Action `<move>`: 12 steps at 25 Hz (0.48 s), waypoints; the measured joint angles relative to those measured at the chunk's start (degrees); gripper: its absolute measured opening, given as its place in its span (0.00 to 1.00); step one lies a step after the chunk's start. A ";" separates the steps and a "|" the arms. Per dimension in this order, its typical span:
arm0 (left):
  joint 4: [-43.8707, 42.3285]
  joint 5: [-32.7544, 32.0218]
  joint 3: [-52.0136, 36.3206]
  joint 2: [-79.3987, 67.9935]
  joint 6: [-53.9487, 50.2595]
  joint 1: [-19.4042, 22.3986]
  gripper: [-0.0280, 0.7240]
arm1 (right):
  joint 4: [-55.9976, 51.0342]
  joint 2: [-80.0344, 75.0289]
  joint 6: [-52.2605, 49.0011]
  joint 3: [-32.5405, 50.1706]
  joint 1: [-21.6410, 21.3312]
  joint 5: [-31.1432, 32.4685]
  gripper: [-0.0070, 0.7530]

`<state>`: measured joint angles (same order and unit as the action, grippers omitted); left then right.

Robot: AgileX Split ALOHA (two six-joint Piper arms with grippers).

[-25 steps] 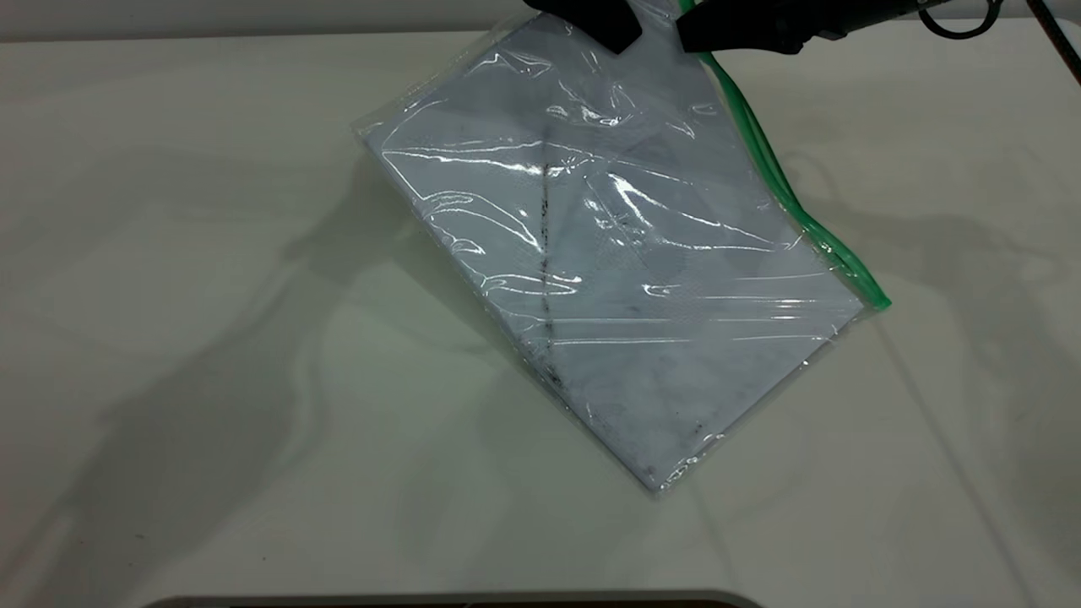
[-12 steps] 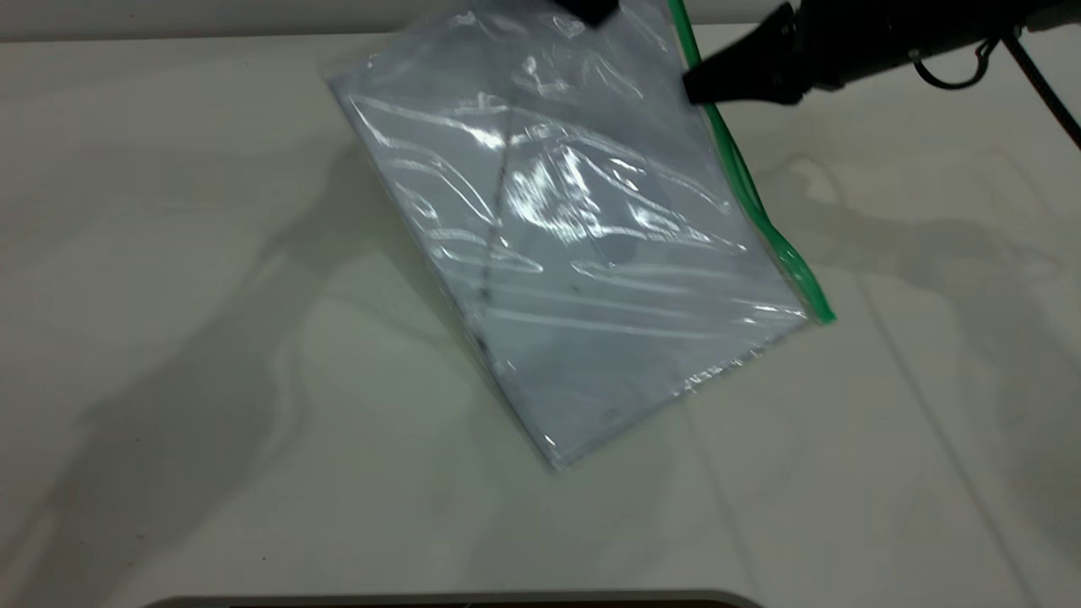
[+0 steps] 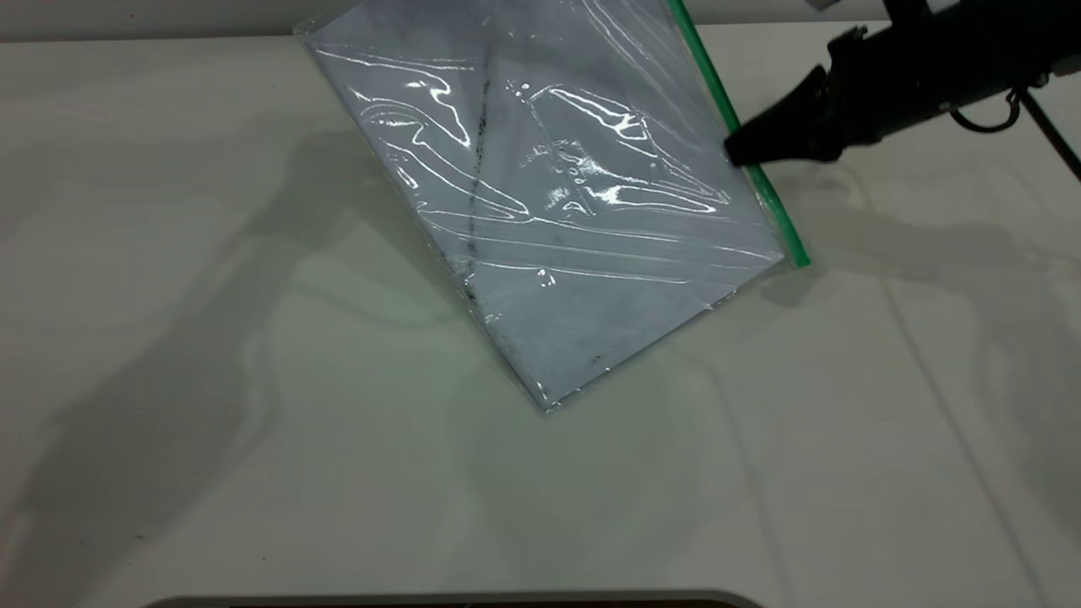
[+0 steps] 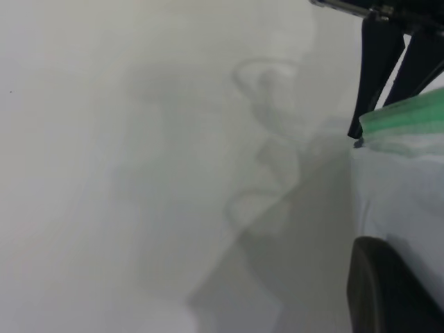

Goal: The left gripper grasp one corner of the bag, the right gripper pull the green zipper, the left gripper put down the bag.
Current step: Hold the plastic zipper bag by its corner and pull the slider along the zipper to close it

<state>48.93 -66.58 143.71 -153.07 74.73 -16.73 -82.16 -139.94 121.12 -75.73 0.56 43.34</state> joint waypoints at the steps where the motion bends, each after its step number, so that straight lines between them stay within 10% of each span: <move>1: 0.00 0.13 0.00 0.00 0.09 0.12 0.11 | 0.64 -0.43 -0.20 0.00 -0.02 -0.34 0.06; 12: 0.57 2.66 0.00 0.00 0.30 1.71 0.11 | 6.97 -2.30 -3.26 0.00 -0.13 -5.23 0.06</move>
<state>49.50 -63.92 143.71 -153.07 75.02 -15.02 -75.19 -142.24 117.86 -75.73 0.43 38.11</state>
